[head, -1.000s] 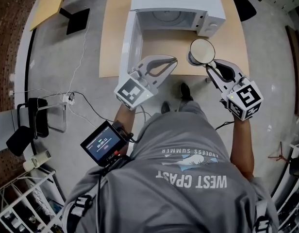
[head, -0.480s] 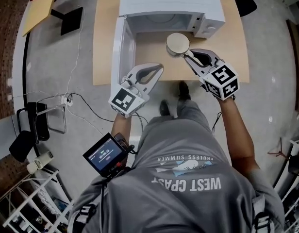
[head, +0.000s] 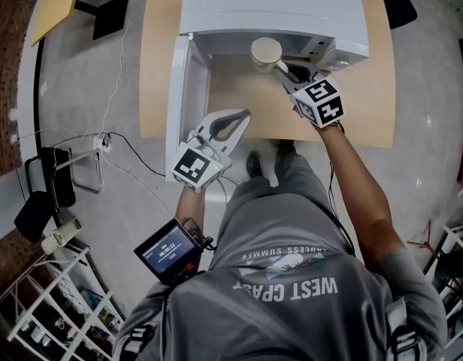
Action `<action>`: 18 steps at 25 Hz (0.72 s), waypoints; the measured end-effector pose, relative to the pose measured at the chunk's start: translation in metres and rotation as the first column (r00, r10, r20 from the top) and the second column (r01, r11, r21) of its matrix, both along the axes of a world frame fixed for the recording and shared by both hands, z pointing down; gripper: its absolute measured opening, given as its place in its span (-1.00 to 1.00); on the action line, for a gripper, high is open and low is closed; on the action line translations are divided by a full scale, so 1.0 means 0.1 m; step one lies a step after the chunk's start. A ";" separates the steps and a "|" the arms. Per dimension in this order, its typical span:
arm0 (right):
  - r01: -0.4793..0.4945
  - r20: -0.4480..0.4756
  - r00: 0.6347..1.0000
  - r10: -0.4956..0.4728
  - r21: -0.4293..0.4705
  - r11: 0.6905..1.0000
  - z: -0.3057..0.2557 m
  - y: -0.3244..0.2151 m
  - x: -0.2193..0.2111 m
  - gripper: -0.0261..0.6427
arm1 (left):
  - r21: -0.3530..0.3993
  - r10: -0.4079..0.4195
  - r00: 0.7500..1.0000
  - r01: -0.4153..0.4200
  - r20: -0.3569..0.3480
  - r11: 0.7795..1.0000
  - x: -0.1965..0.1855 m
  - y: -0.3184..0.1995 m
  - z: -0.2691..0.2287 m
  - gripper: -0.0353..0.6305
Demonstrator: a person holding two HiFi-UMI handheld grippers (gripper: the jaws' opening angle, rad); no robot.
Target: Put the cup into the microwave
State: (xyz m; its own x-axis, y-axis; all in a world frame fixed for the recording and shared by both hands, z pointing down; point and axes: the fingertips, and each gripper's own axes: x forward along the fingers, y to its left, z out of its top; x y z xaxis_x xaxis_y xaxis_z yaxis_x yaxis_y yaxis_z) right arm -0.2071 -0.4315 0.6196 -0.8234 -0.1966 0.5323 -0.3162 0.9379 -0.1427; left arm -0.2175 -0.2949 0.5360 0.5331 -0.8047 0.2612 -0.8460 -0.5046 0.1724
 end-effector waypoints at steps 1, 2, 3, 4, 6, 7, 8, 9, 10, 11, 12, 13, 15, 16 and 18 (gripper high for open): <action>-0.002 -0.002 1.000 0.002 -0.004 1.000 0.09 -0.09 -0.06 -0.72 | -0.004 -0.003 1.000 0.003 0.001 1.000 -0.02 -0.05 0.04 -0.82; -0.004 -0.003 1.000 0.004 -0.005 1.000 0.19 -0.17 -0.12 -0.72 | -0.008 -0.006 1.000 0.006 0.003 1.000 -0.03 -0.10 0.07 -0.82; -0.006 -0.004 1.000 0.006 -0.004 1.000 0.28 -0.25 -0.17 -0.72 | -0.014 -0.009 1.000 0.009 0.005 1.000 -0.03 -0.14 0.11 -0.82; -0.010 -0.004 1.000 0.010 -0.003 1.000 0.36 -0.33 -0.21 -0.72 | -0.022 -0.014 1.000 0.014 0.006 1.000 -0.04 -0.18 0.16 -0.82; -0.020 -0.001 1.000 0.020 0.000 1.000 0.48 -0.48 -0.29 -0.72 | -0.044 -0.036 0.999 0.036 0.002 0.998 -0.07 -0.25 0.22 -0.82; -0.024 0.001 1.000 0.024 0.001 1.000 0.53 -0.55 -0.34 -0.72 | -0.053 -0.050 0.999 0.050 -0.002 0.997 -0.09 -0.28 0.24 -0.82; -0.028 0.004 1.000 0.028 0.002 1.000 0.56 -0.61 -0.38 -0.72 | -0.058 -0.065 0.998 0.065 -0.007 0.996 -0.11 -0.31 0.24 -0.82; -0.033 0.011 0.999 0.033 0.003 0.999 0.59 -0.67 -0.43 -0.72 | -0.066 -0.081 0.997 0.080 -0.011 0.995 -0.14 -0.34 0.26 -0.82; -0.038 0.021 0.999 0.038 0.005 0.999 0.62 -0.73 -0.48 -0.72 | -0.081 -0.097 0.995 0.096 -0.013 0.992 -0.18 -0.37 0.29 -0.82; -0.043 0.032 0.999 0.043 0.009 0.999 0.68 -0.79 -0.53 -0.72 | -0.096 -0.110 0.994 0.108 -0.007 0.989 -0.20 -0.40 0.35 -0.82; -0.050 0.043 0.998 0.049 0.017 0.999 0.77 -0.85 -0.56 -0.72 | -0.100 -0.115 0.993 0.115 0.003 0.988 -0.22 -0.42 0.46 -0.82; -0.062 0.053 0.997 0.060 0.029 0.998 0.90 -0.91 -0.58 -0.72 | -0.091 -0.114 0.993 0.115 0.012 0.989 -0.23 -0.44 0.59 -0.82; -0.099 0.067 0.993 0.095 0.065 0.993 1.15 -0.99 -0.57 -0.72 | -0.076 -0.108 0.994 0.109 0.022 0.991 -0.23 -0.44 0.85 -0.82; -0.116 0.072 0.991 0.110 0.083 0.990 1.24 -1.00 -0.57 -0.72 | -0.080 -0.113 0.993 0.114 0.020 0.990 -0.24 -0.39 0.94 -0.82; -0.132 0.079 0.989 0.123 0.118 0.984 1.30 -0.96 -0.62 -0.72 | -0.100 -0.135 0.991 0.136 0.014 0.986 -0.27 -0.30 1.02 -0.82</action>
